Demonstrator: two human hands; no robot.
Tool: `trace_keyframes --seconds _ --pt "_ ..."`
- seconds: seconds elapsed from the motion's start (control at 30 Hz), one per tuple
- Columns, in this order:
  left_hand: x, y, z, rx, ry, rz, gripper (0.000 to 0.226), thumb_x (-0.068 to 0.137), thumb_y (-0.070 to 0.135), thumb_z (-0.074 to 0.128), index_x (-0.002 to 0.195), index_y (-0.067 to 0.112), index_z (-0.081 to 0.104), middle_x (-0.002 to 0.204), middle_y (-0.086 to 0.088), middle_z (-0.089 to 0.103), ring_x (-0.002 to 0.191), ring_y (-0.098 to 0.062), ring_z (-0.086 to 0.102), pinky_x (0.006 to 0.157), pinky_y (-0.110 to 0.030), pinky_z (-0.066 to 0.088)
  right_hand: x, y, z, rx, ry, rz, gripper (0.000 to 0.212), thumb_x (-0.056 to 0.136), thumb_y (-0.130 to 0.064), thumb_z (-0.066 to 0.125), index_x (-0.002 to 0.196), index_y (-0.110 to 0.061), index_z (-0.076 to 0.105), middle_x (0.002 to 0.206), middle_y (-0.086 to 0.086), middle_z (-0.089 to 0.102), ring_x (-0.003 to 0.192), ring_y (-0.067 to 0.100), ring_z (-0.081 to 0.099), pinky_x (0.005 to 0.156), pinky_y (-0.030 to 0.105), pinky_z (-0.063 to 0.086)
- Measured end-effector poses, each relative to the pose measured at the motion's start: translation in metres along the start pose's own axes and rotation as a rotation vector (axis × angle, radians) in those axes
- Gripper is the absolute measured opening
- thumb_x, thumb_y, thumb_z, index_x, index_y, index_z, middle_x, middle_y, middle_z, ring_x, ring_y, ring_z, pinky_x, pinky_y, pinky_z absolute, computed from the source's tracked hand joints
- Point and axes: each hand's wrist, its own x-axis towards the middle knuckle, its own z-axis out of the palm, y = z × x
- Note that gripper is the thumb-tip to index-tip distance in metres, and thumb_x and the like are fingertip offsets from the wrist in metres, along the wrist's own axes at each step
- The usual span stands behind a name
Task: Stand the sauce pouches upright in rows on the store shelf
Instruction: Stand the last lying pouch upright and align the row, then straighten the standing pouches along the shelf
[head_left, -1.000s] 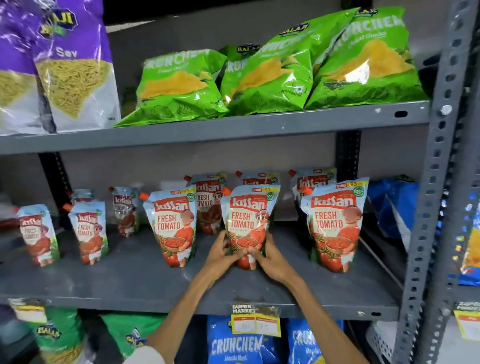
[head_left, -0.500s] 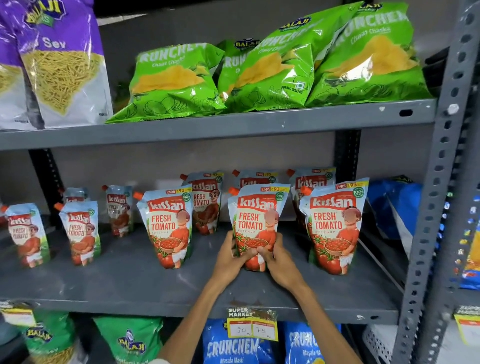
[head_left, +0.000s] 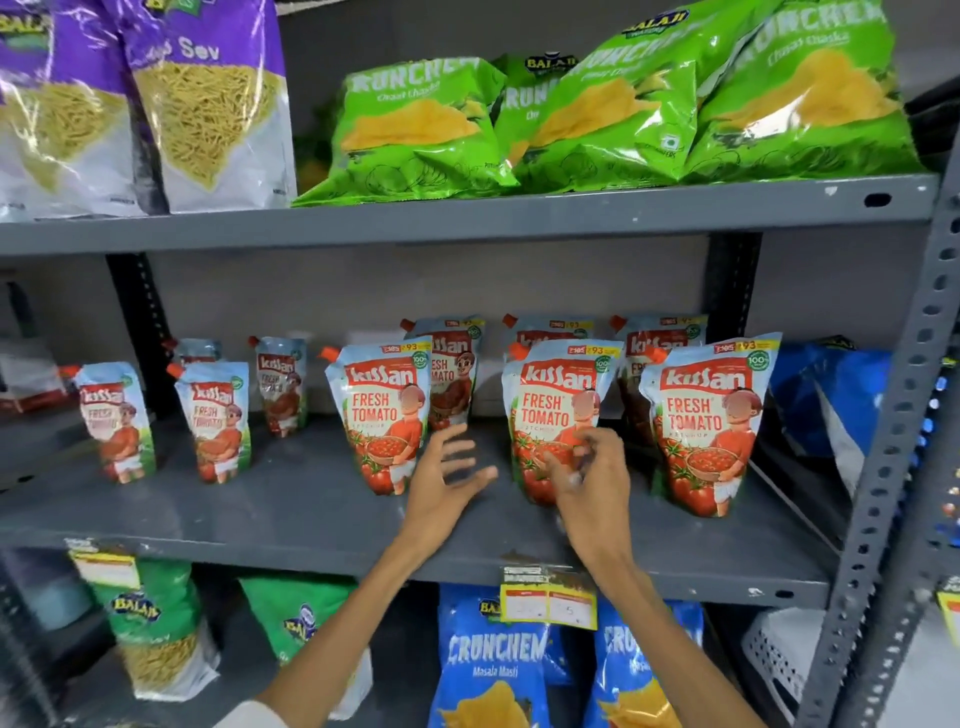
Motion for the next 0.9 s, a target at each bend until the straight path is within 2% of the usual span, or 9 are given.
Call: trace_keyframes --seconds 0.1,0.17,0.23,0.3,0.43,0.53,0.67,0.73,0.9 --pt "0.002 0.008 -0.04 0.004 0.138 0.075 0.04 0.081 0.014 0.081 0.115 0.019 0.061 0.104 -0.007 0.069 0.093 -0.025 0.068 0.08 -0.03 0.059 -0.005 -0.029 0.04 0.091 -0.083 -0.024 0.026 0.085 -0.03 0.071 0.099 -0.032 0.049 0.077 -0.009 0.06 0.069 0.006 0.058 0.062 0.018 0.048" --pt "0.007 0.006 -0.069 0.002 0.239 0.09 0.034 0.079 0.012 0.081 0.105 0.021 0.062 0.096 -0.004 0.065 0.083 -0.025 0.064 0.069 -0.026 0.057 -0.011 -0.044 0.071 0.145 -0.167 -0.033 0.024 0.085 -0.026 0.071 0.1 -0.028 0.052 0.074 -0.007 0.06 0.068 0.005 0.059 0.061 0.014 0.046" --pt "0.015 -0.004 -0.1 0.088 0.344 0.101 0.044 0.077 0.012 0.082 0.113 0.022 0.057 0.107 0.001 0.056 0.087 -0.019 0.062 0.072 -0.023 0.055 -0.017 -0.054 0.104 0.12 -0.276 -0.032 0.031 0.085 -0.025 0.071 0.109 -0.022 0.051 0.087 -0.003 0.061 0.077 0.006 0.06 0.067 0.016 0.046" --pt "0.023 -0.016 -0.121 0.204 0.372 0.082 0.069 0.075 0.016 0.085 0.134 0.018 0.048 0.127 0.0 0.043 0.102 -0.017 0.058 0.088 -0.029 0.051 -0.016 -0.054 0.122 0.066 -0.415 -0.005 0.046 0.085 -0.024 0.072 0.121 -0.017 0.044 0.108 0.001 0.056 0.094 0.013 0.058 0.077 0.018 0.045" --pt "0.045 -0.035 -0.16 0.164 0.095 -0.125 0.103 0.077 0.016 0.084 0.157 0.012 0.02 0.157 -0.01 0.032 0.136 -0.022 0.043 0.113 -0.043 0.04 -0.014 -0.066 0.158 0.124 -0.6 0.071 0.067 0.084 -0.016 0.073 0.134 -0.009 0.029 0.134 0.006 0.043 0.121 0.012 0.045 0.1 0.023 0.039" --pt "0.053 -0.041 -0.165 0.065 -0.17 -0.187 0.087 0.081 0.009 0.08 0.151 0.014 0.031 0.151 -0.011 0.048 0.126 -0.017 0.051 0.105 -0.034 0.044 -0.016 -0.072 0.175 0.159 -0.632 0.138 0.071 0.089 -0.011 0.065 0.142 -0.007 0.019 0.137 0.005 0.047 0.127 0.016 0.047 0.108 0.032 0.041" --pt "0.054 -0.053 -0.155 0.011 -0.163 -0.152 0.059 0.08 0.006 0.08 0.13 0.015 0.049 0.131 -0.008 0.063 0.12 -0.025 0.062 0.094 -0.027 0.053 -0.021 -0.059 0.174 0.136 -0.539 0.165 0.05 0.092 -0.014 0.063 0.133 -0.006 0.034 0.128 0.004 0.056 0.121 0.02 0.055 0.104 0.038 0.046" --pt "0.051 -0.054 -0.151 -0.014 -0.175 -0.135 0.056 0.08 0.005 0.08 0.125 0.017 0.05 0.125 -0.004 0.065 0.115 -0.021 0.064 0.085 -0.018 0.054 -0.022 -0.052 0.168 0.103 -0.501 0.171 0.04 0.092 -0.012 0.062 0.124 -0.009 0.04 0.117 -0.001 0.06 0.112 0.017 0.06 0.098 0.035 0.05" --pt "0.045 -0.053 -0.136 -0.045 -0.214 -0.127 0.056 0.081 0.004 0.079 0.126 0.019 0.05 0.122 0.002 0.065 0.11 -0.014 0.064 0.083 -0.016 0.056 -0.025 -0.043 0.155 0.069 -0.428 0.174 0.033 0.091 -0.009 0.063 0.116 -0.013 0.042 0.111 -0.001 0.064 0.105 0.013 0.062 0.094 0.033 0.051"
